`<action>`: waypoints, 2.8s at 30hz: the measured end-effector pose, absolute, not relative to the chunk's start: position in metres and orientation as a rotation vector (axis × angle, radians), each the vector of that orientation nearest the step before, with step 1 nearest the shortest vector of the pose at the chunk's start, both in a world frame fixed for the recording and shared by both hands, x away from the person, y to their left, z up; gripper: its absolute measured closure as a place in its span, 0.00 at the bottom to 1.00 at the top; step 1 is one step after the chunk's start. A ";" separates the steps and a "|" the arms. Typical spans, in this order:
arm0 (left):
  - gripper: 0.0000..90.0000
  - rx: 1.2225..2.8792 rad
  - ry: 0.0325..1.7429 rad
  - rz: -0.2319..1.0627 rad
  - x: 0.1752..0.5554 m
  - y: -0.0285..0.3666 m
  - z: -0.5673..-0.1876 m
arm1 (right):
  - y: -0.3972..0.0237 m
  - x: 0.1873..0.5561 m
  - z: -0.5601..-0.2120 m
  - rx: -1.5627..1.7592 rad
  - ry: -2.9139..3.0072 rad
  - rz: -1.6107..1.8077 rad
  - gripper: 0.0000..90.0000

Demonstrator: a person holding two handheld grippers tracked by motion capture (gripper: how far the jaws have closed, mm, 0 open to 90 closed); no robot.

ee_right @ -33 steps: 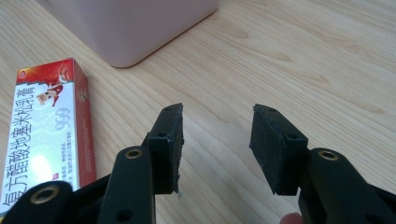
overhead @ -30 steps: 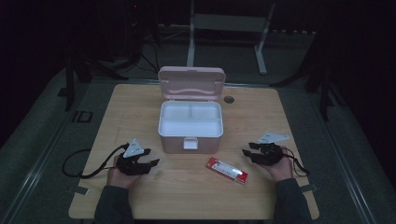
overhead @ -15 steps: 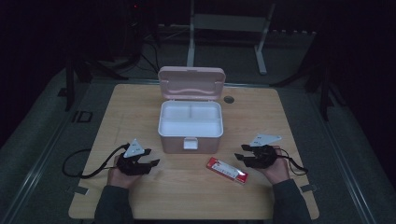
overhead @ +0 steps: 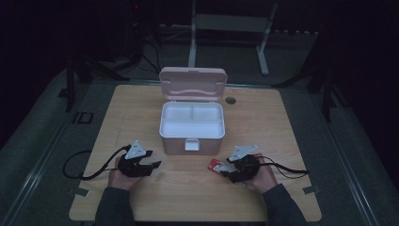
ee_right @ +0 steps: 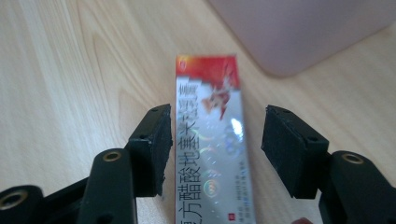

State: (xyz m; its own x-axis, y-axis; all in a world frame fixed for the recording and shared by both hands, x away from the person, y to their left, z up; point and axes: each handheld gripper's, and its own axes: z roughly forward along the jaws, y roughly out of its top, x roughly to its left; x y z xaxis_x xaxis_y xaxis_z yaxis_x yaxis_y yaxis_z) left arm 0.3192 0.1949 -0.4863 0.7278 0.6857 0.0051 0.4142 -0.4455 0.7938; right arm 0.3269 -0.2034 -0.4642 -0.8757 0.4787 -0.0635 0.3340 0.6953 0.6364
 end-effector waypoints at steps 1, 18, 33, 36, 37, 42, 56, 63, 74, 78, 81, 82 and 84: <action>0.46 2.099 0.830 0.416 0.319 0.195 -0.486 | -0.201 0.327 -0.468 0.648 2.691 0.913 0.47; 0.46 2.128 0.798 0.391 0.323 0.182 -0.489 | -0.293 0.319 -0.470 0.863 2.619 0.850 0.57; 0.43 2.099 0.806 0.401 0.321 0.182 -0.483 | -0.319 0.312 -0.463 0.878 2.598 0.907 0.48; 0.42 2.076 0.808 0.410 0.321 0.184 -0.476 | -0.319 0.314 -0.453 0.892 2.563 0.942 0.47; 0.42 2.067 0.809 0.409 0.321 0.184 -0.474 | -0.318 0.316 -0.449 0.885 2.553 0.955 0.47; 0.44 2.052 0.840 0.419 0.325 0.191 -0.460 | -0.300 0.328 -0.433 0.861 2.529 0.983 0.48; 0.42 1.968 0.821 0.491 0.349 0.200 -0.405 | -0.242 0.373 -0.387 0.791 2.437 1.104 0.49; 0.40 1.939 0.825 0.471 0.372 0.191 -0.381 | -0.220 0.394 -0.369 0.782 2.445 1.165 0.50; 0.38 2.026 0.874 0.436 0.401 0.171 -0.396 | -0.200 0.418 -0.374 0.823 2.466 1.154 0.45; 0.43 2.051 0.879 0.410 0.404 0.168 -0.400 | -0.196 0.423 -0.380 0.837 2.479 1.143 0.44; 0.47 2.044 0.889 0.391 0.405 0.170 -0.399 | -0.196 0.422 -0.382 0.844 2.485 1.157 0.44; 0.47 2.047 0.889 0.391 0.405 0.170 -0.399 | -0.196 0.422 -0.383 0.836 2.495 1.158 0.44; 0.47 2.048 0.893 0.397 0.404 0.169 -0.400 | -0.195 0.421 -0.383 0.833 2.501 1.153 0.45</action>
